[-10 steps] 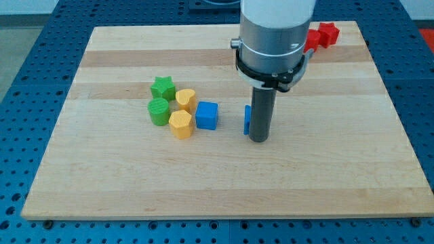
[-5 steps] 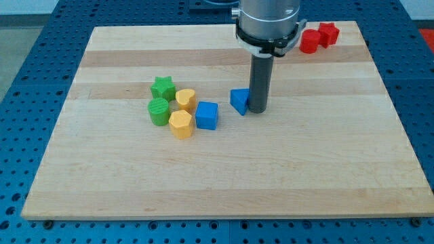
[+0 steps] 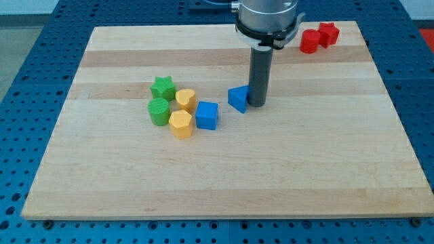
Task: Push the blue triangle to the blue cube
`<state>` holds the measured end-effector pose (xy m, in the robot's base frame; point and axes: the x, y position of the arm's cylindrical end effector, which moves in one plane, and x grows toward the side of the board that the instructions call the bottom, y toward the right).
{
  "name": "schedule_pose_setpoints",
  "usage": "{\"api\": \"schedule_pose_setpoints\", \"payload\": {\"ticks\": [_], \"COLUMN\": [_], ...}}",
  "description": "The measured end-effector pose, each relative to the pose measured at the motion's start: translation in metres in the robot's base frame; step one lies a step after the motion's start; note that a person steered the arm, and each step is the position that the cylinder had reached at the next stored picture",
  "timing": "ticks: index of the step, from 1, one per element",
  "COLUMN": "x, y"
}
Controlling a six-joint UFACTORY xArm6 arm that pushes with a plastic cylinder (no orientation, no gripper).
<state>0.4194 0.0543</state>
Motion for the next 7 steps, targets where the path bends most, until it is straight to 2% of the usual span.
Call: {"api": "schedule_pose_setpoints", "payload": {"ticks": [7], "x": [-0.006], "y": [-0.021]}}
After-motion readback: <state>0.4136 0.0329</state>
